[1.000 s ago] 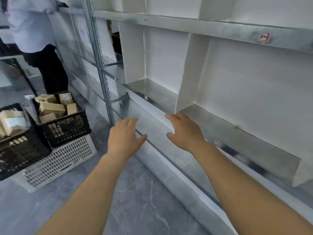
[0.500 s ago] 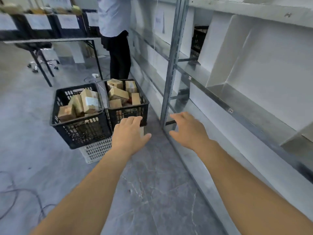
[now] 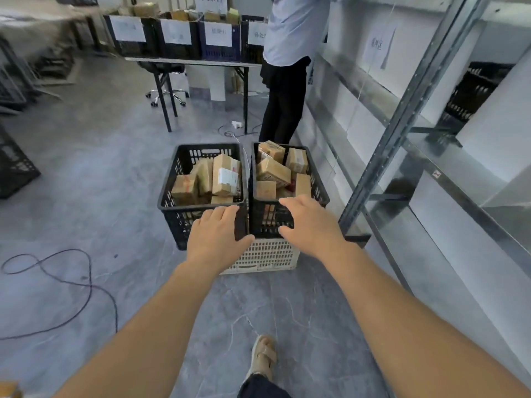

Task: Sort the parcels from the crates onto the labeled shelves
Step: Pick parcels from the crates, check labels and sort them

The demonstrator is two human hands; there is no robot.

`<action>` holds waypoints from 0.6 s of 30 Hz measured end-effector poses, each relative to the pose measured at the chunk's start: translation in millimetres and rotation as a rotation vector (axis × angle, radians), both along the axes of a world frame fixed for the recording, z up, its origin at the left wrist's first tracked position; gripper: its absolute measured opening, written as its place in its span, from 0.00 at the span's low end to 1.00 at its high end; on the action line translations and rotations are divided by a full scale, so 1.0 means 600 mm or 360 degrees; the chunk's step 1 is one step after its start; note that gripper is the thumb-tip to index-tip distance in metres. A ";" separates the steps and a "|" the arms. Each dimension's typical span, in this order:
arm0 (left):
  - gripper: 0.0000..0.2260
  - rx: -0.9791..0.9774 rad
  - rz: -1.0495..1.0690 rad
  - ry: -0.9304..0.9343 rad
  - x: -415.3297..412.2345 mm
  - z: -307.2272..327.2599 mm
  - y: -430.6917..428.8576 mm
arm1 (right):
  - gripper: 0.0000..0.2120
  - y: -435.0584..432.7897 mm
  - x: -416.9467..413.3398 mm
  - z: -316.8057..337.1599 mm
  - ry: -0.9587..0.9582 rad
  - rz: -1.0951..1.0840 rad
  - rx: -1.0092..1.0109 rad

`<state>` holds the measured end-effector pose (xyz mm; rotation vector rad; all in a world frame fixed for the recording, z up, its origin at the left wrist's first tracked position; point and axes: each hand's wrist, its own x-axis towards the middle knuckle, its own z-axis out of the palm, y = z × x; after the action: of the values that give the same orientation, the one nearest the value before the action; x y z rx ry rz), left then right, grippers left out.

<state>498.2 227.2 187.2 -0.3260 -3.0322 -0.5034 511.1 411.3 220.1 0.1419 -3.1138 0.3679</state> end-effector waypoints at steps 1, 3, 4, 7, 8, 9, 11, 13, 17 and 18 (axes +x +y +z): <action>0.31 -0.0004 0.0026 -0.0001 -0.025 -0.002 -0.006 | 0.28 -0.005 -0.030 -0.004 0.0000 0.0029 -0.0012; 0.30 -0.0025 0.0072 -0.0003 -0.078 -0.005 -0.014 | 0.27 -0.012 -0.095 -0.010 -0.0004 0.0074 -0.0039; 0.30 -0.0037 0.0092 -0.0008 -0.106 -0.005 -0.017 | 0.28 -0.014 -0.127 -0.012 -0.0012 0.0092 -0.0061; 0.30 -0.0075 0.0135 -0.0018 -0.197 -0.003 -0.022 | 0.27 -0.017 -0.229 -0.016 -0.0033 0.0124 -0.0118; 0.30 -0.0086 0.0143 -0.0031 -0.222 -0.002 -0.024 | 0.27 -0.019 -0.255 -0.017 -0.0042 0.0134 -0.0129; 0.30 -0.0090 0.0149 -0.0049 -0.250 -0.002 -0.026 | 0.27 -0.021 -0.286 -0.019 -0.0055 0.0144 -0.0135; 0.29 -0.0081 0.0168 -0.0082 -0.305 -0.003 -0.029 | 0.27 -0.024 -0.344 -0.028 -0.0070 0.0167 -0.0122; 0.28 -0.0044 0.0202 -0.0111 -0.353 -0.008 -0.037 | 0.27 -0.031 -0.399 -0.040 -0.0095 0.0185 -0.0097; 0.28 -0.0018 0.0260 -0.0157 -0.427 -0.037 -0.073 | 0.28 -0.066 -0.483 -0.077 -0.0238 0.0215 -0.0092; 0.29 -0.0010 0.0273 -0.0173 -0.445 -0.048 -0.086 | 0.28 -0.078 -0.502 -0.086 -0.0271 0.0224 -0.0084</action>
<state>231.3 175.6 158.7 -0.0382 -3.1278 -0.5152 209.9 364.8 168.4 0.3493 -3.2666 0.4891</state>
